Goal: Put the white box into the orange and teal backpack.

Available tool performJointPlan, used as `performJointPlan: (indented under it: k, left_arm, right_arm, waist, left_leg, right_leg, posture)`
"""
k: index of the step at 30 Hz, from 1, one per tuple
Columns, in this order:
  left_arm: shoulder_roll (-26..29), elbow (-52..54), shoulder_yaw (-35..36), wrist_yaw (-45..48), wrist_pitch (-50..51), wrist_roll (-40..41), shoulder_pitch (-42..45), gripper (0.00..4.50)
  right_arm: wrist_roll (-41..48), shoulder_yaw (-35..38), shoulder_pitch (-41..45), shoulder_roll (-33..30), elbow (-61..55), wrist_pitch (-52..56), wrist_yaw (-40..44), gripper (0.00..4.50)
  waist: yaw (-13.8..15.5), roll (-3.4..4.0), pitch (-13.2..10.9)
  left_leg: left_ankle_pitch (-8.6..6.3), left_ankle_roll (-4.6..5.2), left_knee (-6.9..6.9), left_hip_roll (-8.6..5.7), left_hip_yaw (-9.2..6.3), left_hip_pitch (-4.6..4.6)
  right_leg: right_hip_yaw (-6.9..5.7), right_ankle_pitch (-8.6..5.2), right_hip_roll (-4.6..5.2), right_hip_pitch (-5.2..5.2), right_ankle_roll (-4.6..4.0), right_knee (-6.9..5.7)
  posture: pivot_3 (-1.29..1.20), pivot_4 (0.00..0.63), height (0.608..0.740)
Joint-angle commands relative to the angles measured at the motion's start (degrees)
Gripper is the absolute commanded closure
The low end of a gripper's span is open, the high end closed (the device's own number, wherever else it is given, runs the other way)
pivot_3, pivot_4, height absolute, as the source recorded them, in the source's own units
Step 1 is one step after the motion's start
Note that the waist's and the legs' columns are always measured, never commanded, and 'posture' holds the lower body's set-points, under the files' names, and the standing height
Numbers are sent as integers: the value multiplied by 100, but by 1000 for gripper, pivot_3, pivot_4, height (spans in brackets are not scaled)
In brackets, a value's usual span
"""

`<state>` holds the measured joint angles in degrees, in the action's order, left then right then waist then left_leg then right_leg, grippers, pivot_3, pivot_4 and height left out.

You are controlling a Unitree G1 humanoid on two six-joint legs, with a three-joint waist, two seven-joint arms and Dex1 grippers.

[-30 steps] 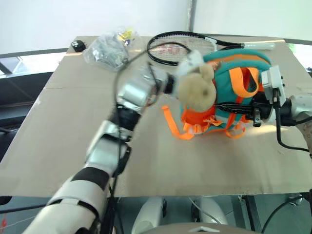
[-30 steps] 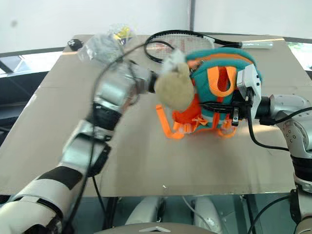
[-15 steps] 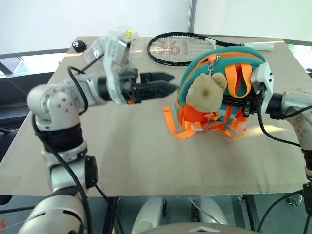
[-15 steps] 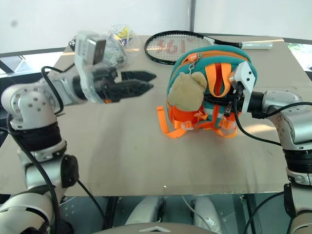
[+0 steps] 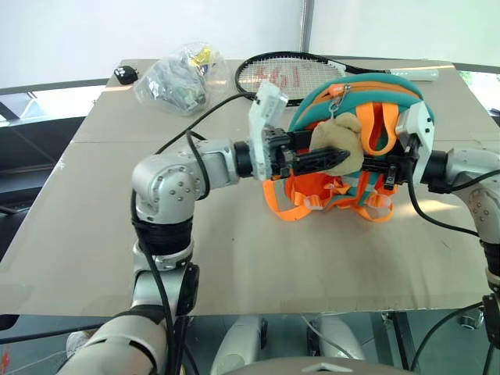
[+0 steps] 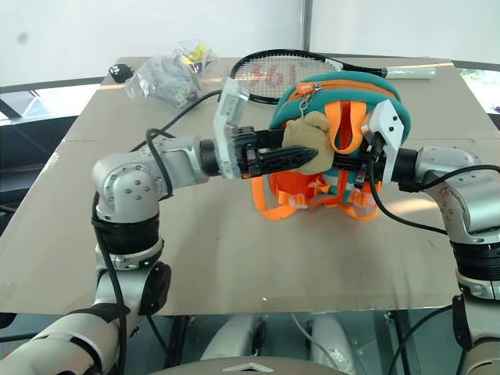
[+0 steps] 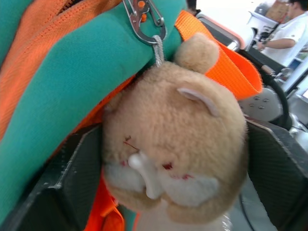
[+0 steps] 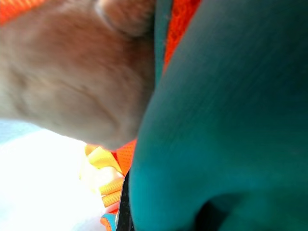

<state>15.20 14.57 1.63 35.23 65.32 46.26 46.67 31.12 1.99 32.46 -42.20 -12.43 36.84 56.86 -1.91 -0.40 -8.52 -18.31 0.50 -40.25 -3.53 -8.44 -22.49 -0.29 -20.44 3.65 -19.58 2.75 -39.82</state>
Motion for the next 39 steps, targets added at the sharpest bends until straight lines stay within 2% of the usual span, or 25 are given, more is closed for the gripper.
performJointPlan:
  k: [1,4,5,9,14,16,21,28,35,39]
  left_arm:
    - [-51,100,27,-48,-236,46,-66,2025]
    - [65,199,89,69,-251,161,-166,3200]
    - [123,244,171,165,-255,284,-199,3466]
    - [420,208,826,425,-111,1084,-191,4104]
    - [1013,-903,2190,95,226,2266,19,4117]
    - [1220,-1238,2367,-70,263,2242,-182,4121]
    - [1513,-1386,2047,-36,-120,1517,-1263,4175]
    - [1192,-1155,1516,-380,-515,919,-2688,4177]
    - [891,-1625,1165,-1095,-1145,149,-2935,4177]
    - [537,-2041,569,-1672,-1467,-540,-2668,4177]
  right_arm:
    - [115,71,10,30,-294,1,-55,4500]
    - [111,133,42,76,-253,-11,-155,4500]
    - [124,181,77,108,-202,-7,-214,4500]
    - [32,426,275,310,143,-63,-691,4500]
    - [45,1138,939,773,1322,255,-2055,4500]
    - [45,1374,1127,896,1674,263,-2475,4500]
    - [119,1710,1289,1038,2142,235,-3096,4500]
    - [74,1874,1475,1009,2452,-4,-3713,4500]
    - [118,2043,1578,924,2517,-84,-4094,4500]
    - [299,2205,1642,915,2462,-15,-4331,4500]
  waist:
    - [-1,0,0]
    - [-2,0,0]
    - [-4,0,0]
    - [-39,0,0]
    - [-58,2,-1]
    - [-58,3,-1]
    - [-53,3,1]
    - [-49,3,1]
    - [-46,11,15]
    - [-9,7,17]
  left_leg:
    - [0,0,0,1,0,1]
    - [0,0,1,3,0,5]
    - [0,0,3,4,0,6]
    - [0,0,5,6,3,9]
    - [0,0,21,6,13,38]
    - [0,-1,23,6,15,49]
    - [0,0,29,6,20,49]
    - [0,0,39,-6,14,56]
    - [1,-1,79,5,31,85]
    - [1,-1,72,0,35,84]
  right_leg:
    - [0,0,-1,0,0,0]
    - [1,0,-2,0,0,1]
    - [1,0,-3,0,0,1]
    - [6,0,-4,-4,0,1]
    - [15,0,-4,-5,0,1]
    - [16,0,-3,-4,0,1]
    - [25,0,-3,-2,0,-5]
    - [24,0,10,-5,0,3]
    - [41,0,2,-2,0,2]
    - [45,0,5,0,0,1]
  posture:
    - [0,150,740]
    - [0,150,740]
    - [0,150,740]
    - [0,150,740]
    - [0,150,740]
    - [0,150,740]
    - [0,150,740]
    - [0,150,740]
    - [0,150,740]
    - [0,150,740]
